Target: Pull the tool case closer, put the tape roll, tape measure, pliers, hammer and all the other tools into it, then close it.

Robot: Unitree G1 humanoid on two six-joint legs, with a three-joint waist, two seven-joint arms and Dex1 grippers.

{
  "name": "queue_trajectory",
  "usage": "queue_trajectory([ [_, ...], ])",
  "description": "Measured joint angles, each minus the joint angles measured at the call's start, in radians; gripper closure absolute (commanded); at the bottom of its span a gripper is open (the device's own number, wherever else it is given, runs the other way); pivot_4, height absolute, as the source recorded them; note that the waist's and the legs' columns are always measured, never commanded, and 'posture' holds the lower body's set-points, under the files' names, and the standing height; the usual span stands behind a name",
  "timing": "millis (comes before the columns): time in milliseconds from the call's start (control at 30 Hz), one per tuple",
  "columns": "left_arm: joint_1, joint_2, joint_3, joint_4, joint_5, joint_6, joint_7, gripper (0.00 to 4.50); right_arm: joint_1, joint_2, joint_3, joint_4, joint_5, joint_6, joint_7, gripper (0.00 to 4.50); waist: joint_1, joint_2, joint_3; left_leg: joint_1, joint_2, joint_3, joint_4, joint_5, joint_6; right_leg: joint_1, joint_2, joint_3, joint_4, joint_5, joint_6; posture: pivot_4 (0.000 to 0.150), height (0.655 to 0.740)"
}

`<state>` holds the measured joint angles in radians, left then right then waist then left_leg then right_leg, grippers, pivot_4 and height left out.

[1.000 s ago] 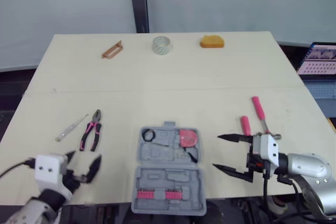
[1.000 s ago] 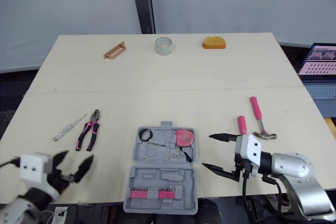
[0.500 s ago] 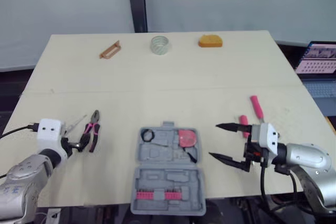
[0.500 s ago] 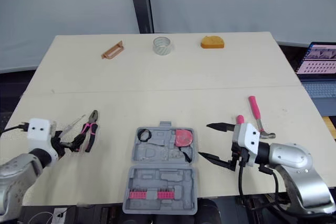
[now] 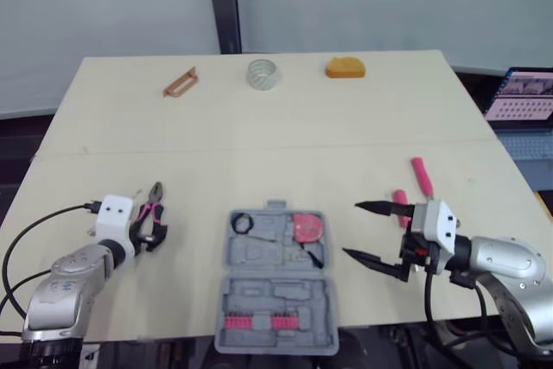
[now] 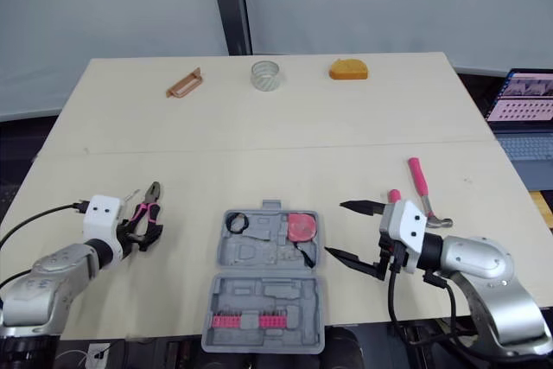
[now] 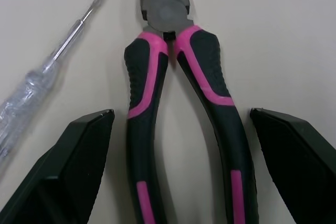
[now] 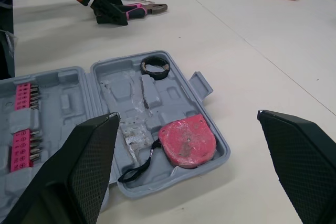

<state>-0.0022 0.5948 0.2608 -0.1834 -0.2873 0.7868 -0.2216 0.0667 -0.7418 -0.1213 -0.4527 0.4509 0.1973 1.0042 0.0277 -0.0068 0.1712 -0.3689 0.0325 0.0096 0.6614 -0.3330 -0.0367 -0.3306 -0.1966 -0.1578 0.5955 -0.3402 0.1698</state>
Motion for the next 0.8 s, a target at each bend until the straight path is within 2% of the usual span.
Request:
queue_trajectory([
  [667,-0.051,-0.048,-0.018,0.064,0.059,-0.076,-0.029,0.00,0.018,0.000,-0.004,-0.011,-0.003,0.000,-0.008,0.04,0.018,0.001,0.000,0.000,0.000,0.000,0.001,0.000,0.000,0.000,0.000,0.000,0.001,0.000,0.000,0.150,0.7400],
  [767,-0.057,-0.048,-0.024,0.078,0.060,-0.094,-0.045,0.84,0.018,0.000,-0.004,-0.010,-0.004,0.000,-0.008,0.00,0.022,0.001,0.000,0.000,0.000,0.000,0.001,0.000,0.000,0.000,0.000,0.000,0.001,0.000,0.000,0.150,0.7400],
  [800,-0.060,-0.048,-0.030,0.081,0.062,-0.099,-0.050,1.39,0.017,0.000,-0.004,-0.010,-0.007,0.000,-0.008,0.00,0.023,0.001,0.000,0.000,0.000,0.000,0.001,0.000,0.000,0.000,0.000,0.000,0.001,0.000,0.000,0.150,0.7400],
])
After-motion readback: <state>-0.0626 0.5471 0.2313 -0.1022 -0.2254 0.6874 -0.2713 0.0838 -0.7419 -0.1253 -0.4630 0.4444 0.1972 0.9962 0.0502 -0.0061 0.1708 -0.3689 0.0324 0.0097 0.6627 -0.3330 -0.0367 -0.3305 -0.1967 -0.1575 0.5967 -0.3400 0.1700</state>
